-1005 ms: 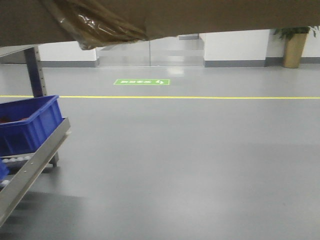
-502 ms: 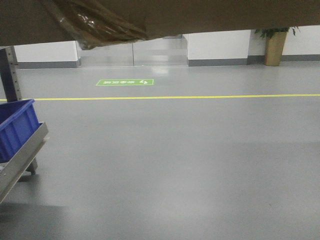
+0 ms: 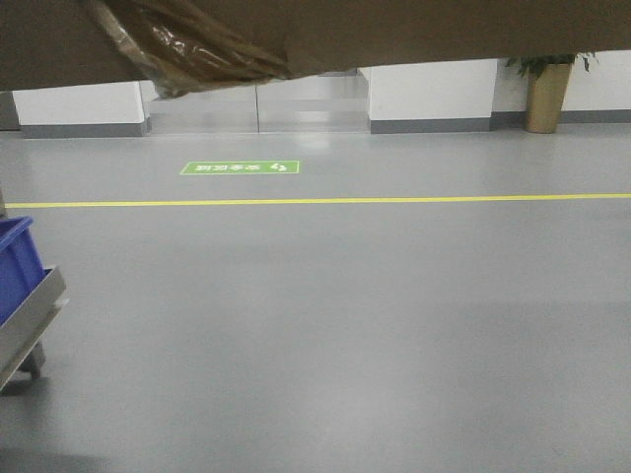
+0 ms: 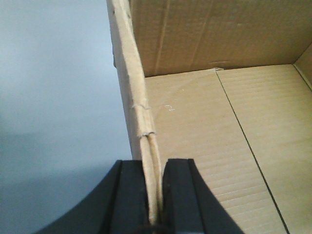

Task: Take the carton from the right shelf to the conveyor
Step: 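Hold the carton with both grippers while driving away from the shelf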

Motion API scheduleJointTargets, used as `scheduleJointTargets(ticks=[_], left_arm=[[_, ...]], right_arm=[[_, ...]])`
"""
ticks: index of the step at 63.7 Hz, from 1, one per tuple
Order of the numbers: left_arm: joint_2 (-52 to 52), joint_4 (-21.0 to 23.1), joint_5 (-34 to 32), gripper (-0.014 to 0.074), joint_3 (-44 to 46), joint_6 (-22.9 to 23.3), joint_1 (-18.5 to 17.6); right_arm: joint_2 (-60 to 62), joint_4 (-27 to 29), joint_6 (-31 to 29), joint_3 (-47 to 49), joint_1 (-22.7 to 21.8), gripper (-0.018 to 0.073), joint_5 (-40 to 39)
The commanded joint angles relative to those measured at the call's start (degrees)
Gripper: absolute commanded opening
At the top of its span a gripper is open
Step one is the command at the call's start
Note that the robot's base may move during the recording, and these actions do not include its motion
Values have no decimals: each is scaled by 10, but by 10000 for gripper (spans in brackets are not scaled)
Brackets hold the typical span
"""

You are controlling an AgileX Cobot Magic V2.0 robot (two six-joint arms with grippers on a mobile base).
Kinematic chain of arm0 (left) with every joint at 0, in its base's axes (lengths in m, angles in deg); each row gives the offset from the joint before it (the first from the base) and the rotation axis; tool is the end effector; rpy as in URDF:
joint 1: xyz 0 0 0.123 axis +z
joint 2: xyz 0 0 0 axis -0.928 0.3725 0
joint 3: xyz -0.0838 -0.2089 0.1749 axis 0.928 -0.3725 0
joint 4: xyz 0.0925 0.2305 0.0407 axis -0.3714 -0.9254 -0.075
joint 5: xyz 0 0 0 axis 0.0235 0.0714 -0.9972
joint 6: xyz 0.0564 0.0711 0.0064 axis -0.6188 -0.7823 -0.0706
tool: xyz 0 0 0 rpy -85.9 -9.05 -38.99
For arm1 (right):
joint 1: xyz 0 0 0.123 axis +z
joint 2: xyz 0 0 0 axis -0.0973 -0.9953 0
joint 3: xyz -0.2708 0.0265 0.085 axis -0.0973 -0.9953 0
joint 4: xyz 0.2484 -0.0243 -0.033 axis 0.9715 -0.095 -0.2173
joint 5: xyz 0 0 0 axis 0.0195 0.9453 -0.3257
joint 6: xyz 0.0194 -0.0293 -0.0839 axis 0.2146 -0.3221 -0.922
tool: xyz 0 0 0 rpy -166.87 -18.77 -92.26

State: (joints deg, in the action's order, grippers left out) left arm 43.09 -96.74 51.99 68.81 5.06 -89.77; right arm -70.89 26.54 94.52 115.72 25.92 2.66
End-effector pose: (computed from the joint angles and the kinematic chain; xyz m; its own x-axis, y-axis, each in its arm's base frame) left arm 0.2196 -0.0760 0.4929 -0.6246 0.0069 -0.7809 0.1465 0.9832 -0.1085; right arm 0.2461 0.1022 0.5096 -0.5838 -0.0620 -0.8095 -0.3514 0.9181 0.1831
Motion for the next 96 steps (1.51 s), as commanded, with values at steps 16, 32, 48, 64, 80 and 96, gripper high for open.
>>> scheduleJointTargets(ticks=[16, 32, 48, 64, 80, 96], left_arm=[[-8, -12, -10, -17, 2, -4, -4], [-7, -13, -10, -17, 2, -4, -4], [-7, -13, -10, -17, 2, -4, -4], [-7, -13, -10, -17, 2, -4, -4], [-7, -13, -10, -17, 2, -4, -4], [-7, -13, -10, -17, 2, -4, -4]], right_arm=[[4, -22, -6, 2, -3, -67, -28], [4, -22, -6, 2, -3, -67, -28], [4, -22, -6, 2, -3, -67, -28], [4, -22, -6, 2, -3, -67, -30], [4, -22, -6, 2, -3, -67, -32], [4, -22, -6, 2, -3, -67, -32]])
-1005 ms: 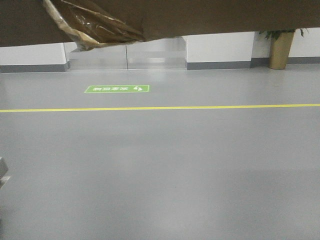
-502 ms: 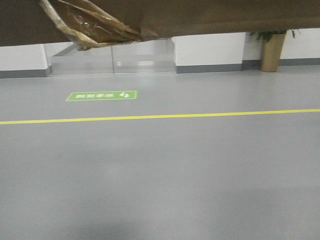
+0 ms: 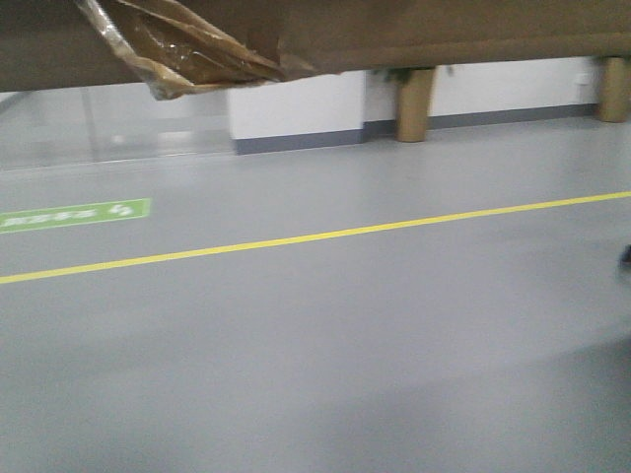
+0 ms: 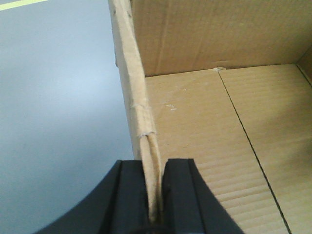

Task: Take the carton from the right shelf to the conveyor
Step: 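Hold the carton with both grippers while driving away from the shelf, then carry the carton with both grippers up to the red conveyor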

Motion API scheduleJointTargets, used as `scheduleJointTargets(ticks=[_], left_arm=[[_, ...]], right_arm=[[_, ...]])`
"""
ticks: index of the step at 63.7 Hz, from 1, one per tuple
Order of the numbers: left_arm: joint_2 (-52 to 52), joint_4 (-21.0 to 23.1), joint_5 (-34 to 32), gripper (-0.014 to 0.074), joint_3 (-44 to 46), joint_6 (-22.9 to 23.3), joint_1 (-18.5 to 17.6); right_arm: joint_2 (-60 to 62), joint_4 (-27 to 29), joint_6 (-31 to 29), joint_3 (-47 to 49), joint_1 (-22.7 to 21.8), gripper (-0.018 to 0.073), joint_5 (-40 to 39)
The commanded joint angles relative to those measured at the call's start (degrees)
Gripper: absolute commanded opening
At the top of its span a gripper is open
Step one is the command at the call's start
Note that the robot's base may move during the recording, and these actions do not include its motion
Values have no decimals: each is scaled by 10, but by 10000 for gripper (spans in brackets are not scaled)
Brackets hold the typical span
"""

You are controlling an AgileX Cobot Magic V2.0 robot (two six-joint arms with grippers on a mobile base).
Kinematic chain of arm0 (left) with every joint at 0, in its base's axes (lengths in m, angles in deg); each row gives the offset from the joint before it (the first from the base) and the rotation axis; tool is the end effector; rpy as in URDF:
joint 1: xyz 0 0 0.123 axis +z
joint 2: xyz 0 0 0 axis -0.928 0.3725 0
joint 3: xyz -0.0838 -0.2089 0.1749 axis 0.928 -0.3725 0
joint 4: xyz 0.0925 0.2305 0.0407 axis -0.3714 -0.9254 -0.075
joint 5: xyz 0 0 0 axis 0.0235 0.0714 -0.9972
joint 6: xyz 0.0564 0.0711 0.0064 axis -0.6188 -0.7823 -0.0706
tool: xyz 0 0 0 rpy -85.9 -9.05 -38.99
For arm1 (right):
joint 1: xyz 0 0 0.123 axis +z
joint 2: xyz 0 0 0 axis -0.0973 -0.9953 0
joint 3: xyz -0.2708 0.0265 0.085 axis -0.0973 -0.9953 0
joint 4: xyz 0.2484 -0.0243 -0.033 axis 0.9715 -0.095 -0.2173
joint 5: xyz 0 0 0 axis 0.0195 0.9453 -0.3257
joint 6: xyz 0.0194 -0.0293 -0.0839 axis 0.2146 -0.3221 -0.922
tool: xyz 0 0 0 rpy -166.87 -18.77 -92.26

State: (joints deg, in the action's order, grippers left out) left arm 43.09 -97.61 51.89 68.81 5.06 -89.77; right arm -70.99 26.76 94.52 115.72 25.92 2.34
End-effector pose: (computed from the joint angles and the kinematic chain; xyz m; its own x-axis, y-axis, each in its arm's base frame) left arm 0.2200 -0.0748 0.4931 -0.6196 0.0114 -0.7848 0.1399 0.9855 -0.0961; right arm 0.2469 0.1028 0.5096 -0.5818 -0.0590 -0.8112 -0.3532 0.9168 0.1866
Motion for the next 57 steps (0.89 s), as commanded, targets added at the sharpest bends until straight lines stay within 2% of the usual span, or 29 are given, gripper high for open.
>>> scheduleJointTargets(ticks=[1, 57], left_arm=[[-7, -5, -9, -17, 2, -4, -4], [-7, -18, -9, -17, 2, -4, -4]], right_arm=[[5, -24, -6, 2, -3, -67, -29], [5, -24, -6, 2, -3, -67, -30]])
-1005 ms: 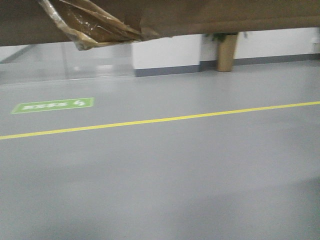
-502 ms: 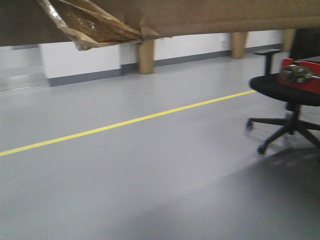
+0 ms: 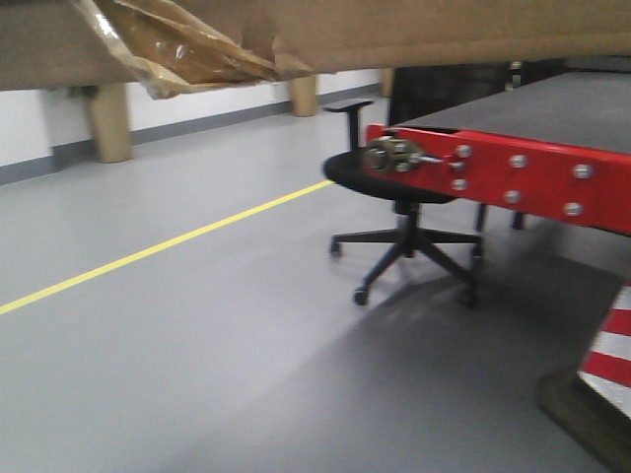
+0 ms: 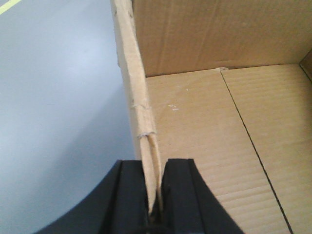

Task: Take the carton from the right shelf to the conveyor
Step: 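Carry the carton with both grippers up to the red conveyor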

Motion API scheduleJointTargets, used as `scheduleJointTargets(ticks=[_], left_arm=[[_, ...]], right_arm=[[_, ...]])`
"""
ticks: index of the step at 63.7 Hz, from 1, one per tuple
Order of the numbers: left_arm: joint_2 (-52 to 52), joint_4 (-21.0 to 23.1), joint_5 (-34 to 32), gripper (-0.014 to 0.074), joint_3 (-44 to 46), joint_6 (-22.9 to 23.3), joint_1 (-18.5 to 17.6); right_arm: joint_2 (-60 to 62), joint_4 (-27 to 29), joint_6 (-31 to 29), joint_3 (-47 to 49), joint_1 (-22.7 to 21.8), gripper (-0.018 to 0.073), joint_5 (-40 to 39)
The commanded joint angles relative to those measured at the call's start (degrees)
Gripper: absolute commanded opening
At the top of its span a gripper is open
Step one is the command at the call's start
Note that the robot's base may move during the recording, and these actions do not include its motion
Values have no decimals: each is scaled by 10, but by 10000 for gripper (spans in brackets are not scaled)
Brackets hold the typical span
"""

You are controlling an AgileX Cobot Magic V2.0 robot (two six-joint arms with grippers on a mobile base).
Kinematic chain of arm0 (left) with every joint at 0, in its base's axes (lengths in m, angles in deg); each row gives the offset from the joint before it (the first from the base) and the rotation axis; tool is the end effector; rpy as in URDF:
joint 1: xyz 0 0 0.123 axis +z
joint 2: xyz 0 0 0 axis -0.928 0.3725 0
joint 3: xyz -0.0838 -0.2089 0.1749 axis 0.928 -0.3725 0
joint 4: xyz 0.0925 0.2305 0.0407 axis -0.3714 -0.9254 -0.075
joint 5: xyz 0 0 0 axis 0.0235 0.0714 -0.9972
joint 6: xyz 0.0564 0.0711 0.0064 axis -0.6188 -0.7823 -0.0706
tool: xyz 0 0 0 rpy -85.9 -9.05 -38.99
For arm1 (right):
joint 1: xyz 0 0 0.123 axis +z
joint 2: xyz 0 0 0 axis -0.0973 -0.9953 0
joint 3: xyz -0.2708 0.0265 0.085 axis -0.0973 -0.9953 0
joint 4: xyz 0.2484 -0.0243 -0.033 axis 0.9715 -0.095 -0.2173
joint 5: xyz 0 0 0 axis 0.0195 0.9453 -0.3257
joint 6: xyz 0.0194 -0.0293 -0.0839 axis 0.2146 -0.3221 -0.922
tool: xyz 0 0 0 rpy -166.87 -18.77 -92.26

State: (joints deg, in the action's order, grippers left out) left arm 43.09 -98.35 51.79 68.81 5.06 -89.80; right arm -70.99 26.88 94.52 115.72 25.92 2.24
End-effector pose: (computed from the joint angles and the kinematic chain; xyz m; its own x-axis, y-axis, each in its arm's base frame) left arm 0.2204 -0.0739 0.4934 -0.6151 0.0157 -0.7883 0.1347 0.9872 -0.0855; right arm 0.2469 0.1029 0.5098 -0.5810 -0.0576 -0.8119 -0.3542 0.9160 0.1884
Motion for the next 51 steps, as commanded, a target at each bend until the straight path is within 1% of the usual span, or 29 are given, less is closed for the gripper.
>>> scheduleJointTargets(ticks=[1, 51], left_arm=[[-7, -11, -8, -17, 2, -4, -3], [-7, -12, -8, -17, 2, -4, -3]], right_arm=[[5, -25, -6, 2, -3, -67, -30], [5, -25, -6, 2, -3, -67, -33]])
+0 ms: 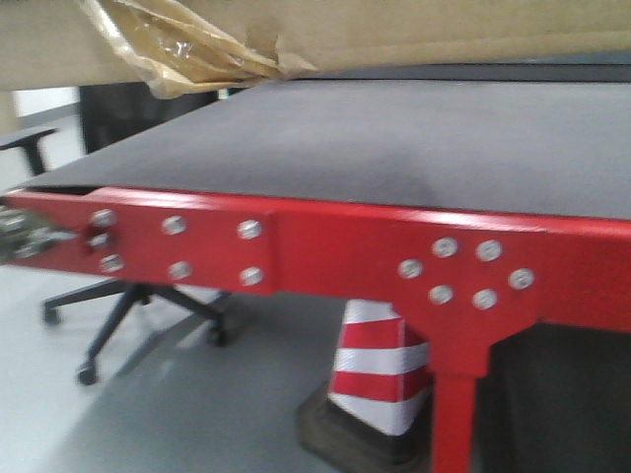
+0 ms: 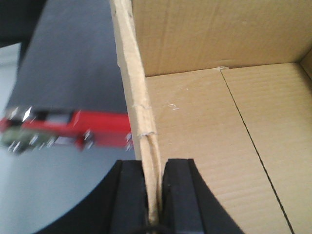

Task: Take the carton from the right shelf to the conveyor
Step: 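Carry the carton with both grippers up to the red conveyor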

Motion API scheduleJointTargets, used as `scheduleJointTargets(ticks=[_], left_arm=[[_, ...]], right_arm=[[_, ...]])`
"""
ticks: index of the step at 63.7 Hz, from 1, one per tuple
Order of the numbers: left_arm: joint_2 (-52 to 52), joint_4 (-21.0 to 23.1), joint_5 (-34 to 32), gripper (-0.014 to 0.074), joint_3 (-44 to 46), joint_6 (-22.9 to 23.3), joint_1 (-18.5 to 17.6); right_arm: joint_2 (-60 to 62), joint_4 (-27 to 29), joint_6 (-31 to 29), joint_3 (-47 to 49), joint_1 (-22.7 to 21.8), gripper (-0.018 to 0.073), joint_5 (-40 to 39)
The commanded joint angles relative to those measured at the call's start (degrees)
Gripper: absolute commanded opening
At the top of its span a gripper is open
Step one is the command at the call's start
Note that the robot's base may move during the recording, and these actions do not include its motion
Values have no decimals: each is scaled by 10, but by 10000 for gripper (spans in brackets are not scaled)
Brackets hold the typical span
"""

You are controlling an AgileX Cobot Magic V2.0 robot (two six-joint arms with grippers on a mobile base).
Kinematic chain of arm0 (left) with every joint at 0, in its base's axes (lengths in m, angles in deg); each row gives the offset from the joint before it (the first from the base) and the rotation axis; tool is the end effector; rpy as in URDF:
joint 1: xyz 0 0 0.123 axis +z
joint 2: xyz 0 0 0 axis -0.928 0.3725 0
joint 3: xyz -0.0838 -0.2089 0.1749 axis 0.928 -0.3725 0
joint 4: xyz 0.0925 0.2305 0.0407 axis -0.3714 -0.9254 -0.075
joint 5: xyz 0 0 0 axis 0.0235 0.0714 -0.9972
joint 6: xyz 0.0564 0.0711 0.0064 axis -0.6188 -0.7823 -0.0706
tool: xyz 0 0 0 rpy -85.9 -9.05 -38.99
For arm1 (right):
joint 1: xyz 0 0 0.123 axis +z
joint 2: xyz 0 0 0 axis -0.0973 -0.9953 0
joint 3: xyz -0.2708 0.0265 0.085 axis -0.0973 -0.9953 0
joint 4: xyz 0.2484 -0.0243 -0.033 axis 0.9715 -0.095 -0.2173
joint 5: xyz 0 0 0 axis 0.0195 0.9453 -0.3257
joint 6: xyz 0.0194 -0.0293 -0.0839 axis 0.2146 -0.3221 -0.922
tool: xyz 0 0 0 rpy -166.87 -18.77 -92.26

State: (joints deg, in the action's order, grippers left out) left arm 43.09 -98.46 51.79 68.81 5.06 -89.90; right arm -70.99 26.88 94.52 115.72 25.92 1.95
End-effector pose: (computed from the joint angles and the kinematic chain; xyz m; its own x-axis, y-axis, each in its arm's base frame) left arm 0.2203 -0.0742 0.4934 -0.6146 0.0174 -0.7886 0.1356 0.9872 -0.0839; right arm 0.2471 0.1030 0.5102 -0.5773 -0.0556 -0.8146 -0.3546 0.9158 0.1887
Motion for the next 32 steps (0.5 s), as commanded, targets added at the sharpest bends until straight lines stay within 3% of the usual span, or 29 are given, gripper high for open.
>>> scheduleJointTargets(ticks=[1, 32], left_arm=[[-7, -11, -8, -17, 2, -4, -3], [-7, -11, -8, -17, 2, -4, -3]], right_arm=[[5, -25, -6, 2, -3, -67, -30], [5, -25, -6, 2, -3, -67, -30]])
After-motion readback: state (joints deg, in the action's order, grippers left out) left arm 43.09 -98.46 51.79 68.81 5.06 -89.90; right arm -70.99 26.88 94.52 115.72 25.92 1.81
